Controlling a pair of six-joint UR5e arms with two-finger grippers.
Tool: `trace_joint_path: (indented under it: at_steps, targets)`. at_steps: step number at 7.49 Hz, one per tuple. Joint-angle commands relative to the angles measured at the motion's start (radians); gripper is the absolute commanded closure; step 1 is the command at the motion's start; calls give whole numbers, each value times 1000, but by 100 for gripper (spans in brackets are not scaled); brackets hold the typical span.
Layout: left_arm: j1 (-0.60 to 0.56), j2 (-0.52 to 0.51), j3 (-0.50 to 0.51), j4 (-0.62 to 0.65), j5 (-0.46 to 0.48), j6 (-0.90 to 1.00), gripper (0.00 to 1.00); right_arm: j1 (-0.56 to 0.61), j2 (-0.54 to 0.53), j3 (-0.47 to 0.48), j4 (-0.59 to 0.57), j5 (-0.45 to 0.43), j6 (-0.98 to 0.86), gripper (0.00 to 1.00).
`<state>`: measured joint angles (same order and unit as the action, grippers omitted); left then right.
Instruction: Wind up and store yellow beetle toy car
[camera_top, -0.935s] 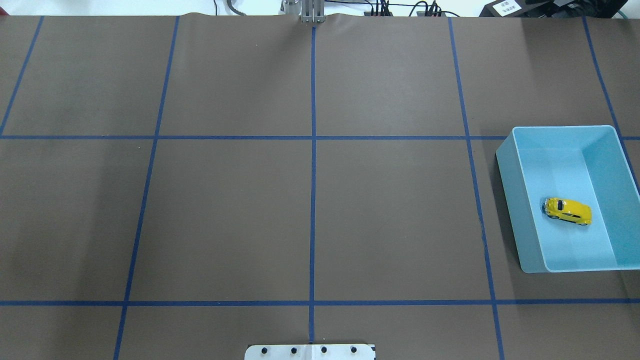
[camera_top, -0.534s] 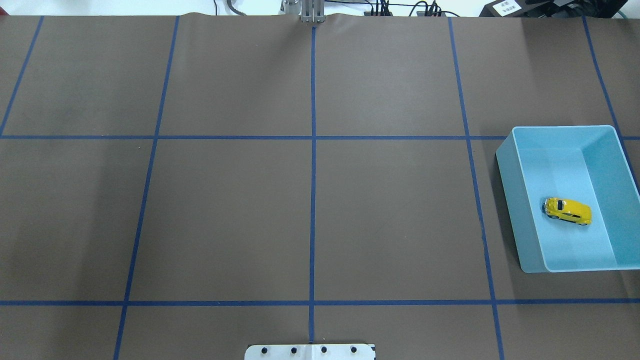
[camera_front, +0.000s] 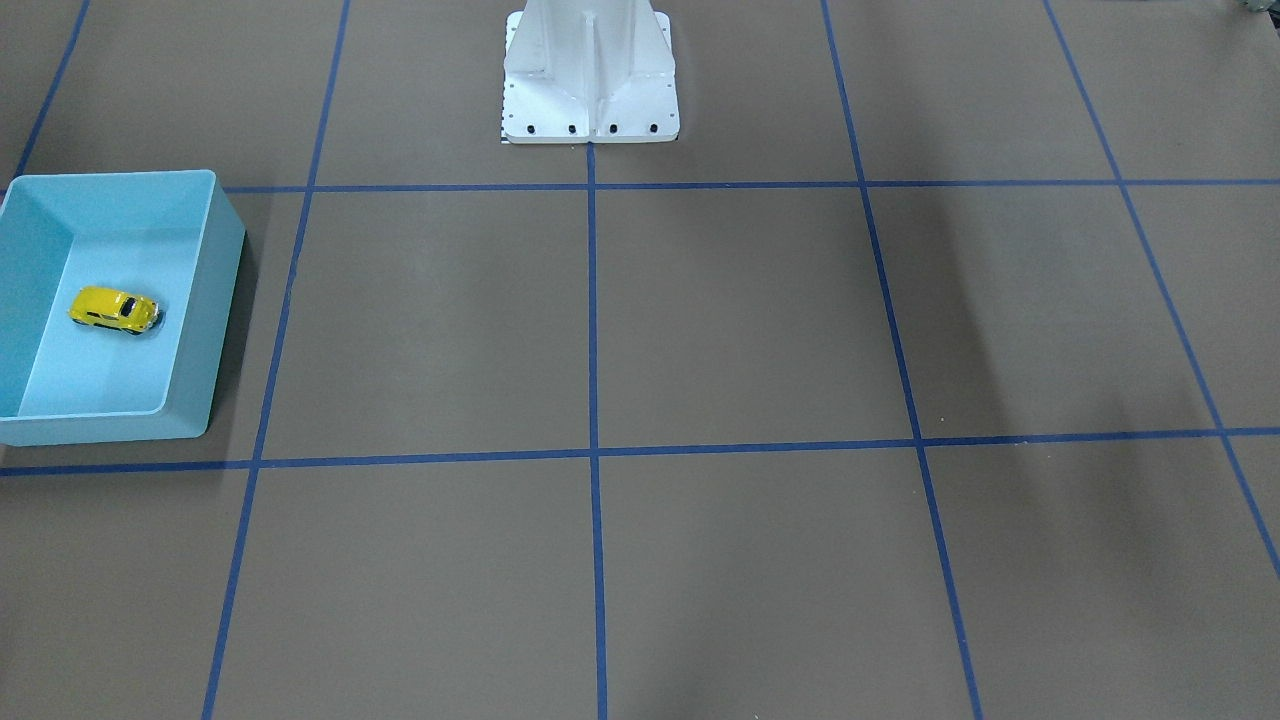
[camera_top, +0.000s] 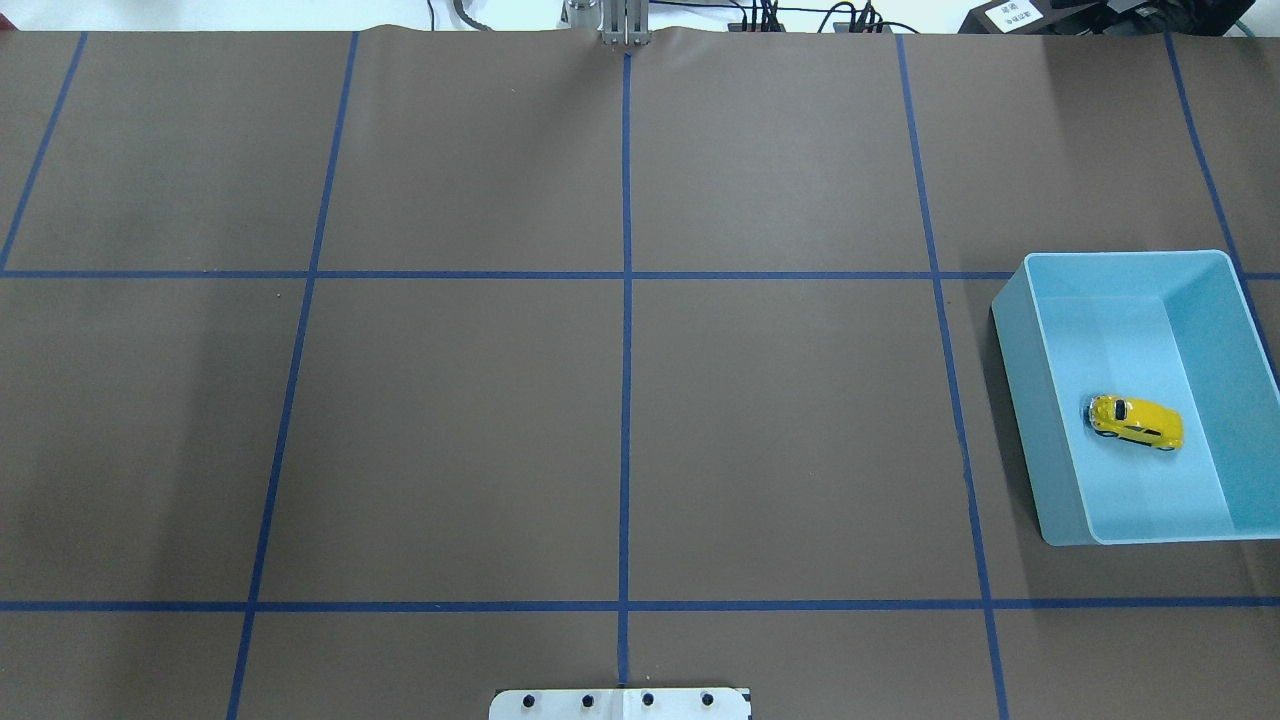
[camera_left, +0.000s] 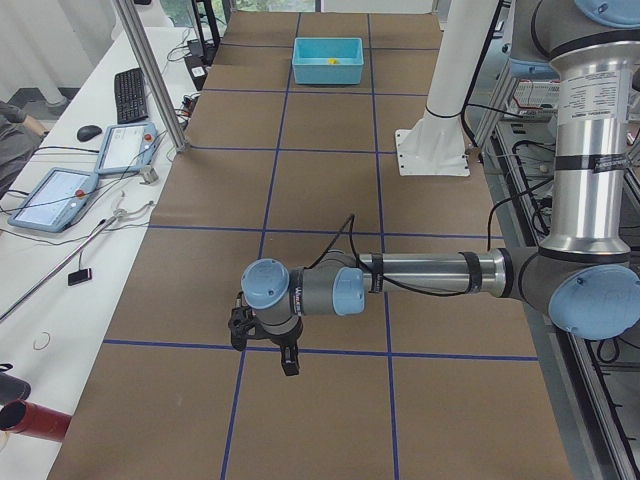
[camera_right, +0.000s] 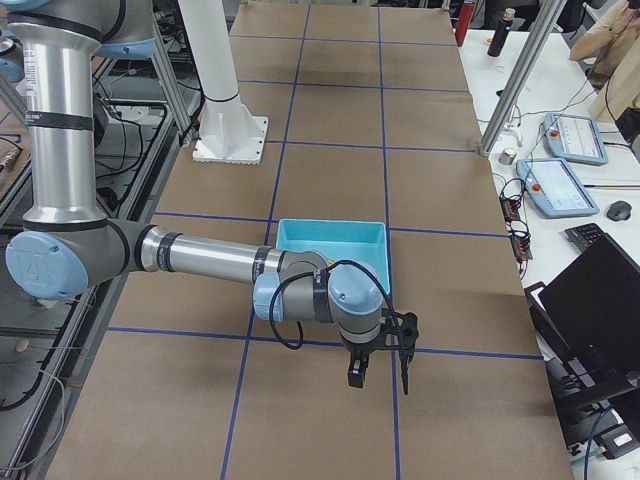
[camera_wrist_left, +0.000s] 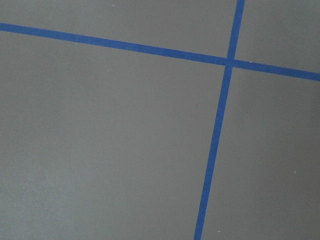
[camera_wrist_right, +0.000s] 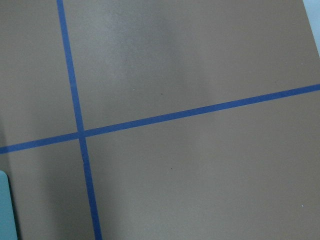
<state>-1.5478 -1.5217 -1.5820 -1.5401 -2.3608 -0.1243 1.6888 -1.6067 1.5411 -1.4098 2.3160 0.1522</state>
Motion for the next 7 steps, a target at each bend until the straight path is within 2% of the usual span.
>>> trace_joint_path:
  at_steps: [1, 3, 4, 7]
  targets:
    - [0, 0, -1, 0, 0, 0, 0, -23, 4, 11, -12, 3, 24, 0]
    - [0, 0, -1, 0, 0, 0, 0, -93, 52, 130, -211, -41, 58, 0]
    - [0, 0, -1, 0, 0, 0, 0, -116, 56, 170, -236, -56, 58, 0]
    - [0, 2, -3, 0, 0, 0, 0, -116, 13, 178, -239, -52, 43, 0]
